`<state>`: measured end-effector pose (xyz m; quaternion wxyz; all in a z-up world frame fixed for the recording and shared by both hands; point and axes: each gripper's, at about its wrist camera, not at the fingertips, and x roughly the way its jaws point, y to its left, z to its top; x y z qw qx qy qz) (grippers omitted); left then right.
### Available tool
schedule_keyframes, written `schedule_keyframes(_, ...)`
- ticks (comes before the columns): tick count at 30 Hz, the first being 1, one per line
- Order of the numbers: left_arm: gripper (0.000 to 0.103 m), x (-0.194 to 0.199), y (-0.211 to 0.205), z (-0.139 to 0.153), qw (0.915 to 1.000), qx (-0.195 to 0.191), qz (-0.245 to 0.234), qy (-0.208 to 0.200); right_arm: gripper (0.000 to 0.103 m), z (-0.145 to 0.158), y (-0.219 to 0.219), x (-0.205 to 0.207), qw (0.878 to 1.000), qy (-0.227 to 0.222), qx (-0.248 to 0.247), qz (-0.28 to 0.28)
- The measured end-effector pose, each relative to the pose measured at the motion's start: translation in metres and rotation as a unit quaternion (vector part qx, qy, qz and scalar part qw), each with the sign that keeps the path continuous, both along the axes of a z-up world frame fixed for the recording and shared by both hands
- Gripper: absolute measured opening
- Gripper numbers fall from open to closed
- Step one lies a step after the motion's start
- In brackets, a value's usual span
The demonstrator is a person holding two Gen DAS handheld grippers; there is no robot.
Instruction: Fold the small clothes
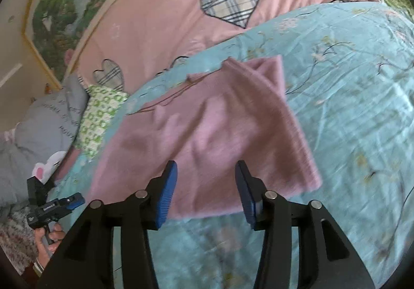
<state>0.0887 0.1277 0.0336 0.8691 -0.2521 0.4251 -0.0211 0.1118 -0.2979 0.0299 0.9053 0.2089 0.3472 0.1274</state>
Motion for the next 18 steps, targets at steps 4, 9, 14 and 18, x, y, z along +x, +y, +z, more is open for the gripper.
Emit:
schedule_keyframes(4, 0.056, -0.009, -0.004, -0.006, 0.9998, -0.018, 0.003, 0.009, 0.054, -0.008, 0.011, -0.012, 1.0, 0.002, 0.013, 0.015)
schedule_keyframes(9, 0.061, -0.009, -0.013, -0.016, 0.9985, -0.051, 0.009, 0.016, 0.056, -0.018, 0.015, -0.016, 0.999, -0.001, 0.023, 0.026)
schedule_keyframes(14, 0.061, 0.007, -0.02, -0.032, 0.9963, -0.074, 0.022, 0.037, 0.056, -0.031, 0.012, -0.018, 0.999, 0.006, 0.04, 0.023)
schedule_keyframes(18, 0.062, 0.02, -0.017, -0.041, 0.9946, -0.083, 0.049, 0.039, 0.056, -0.035, 0.012, -0.02, 0.998, 0.002, 0.049, 0.031)
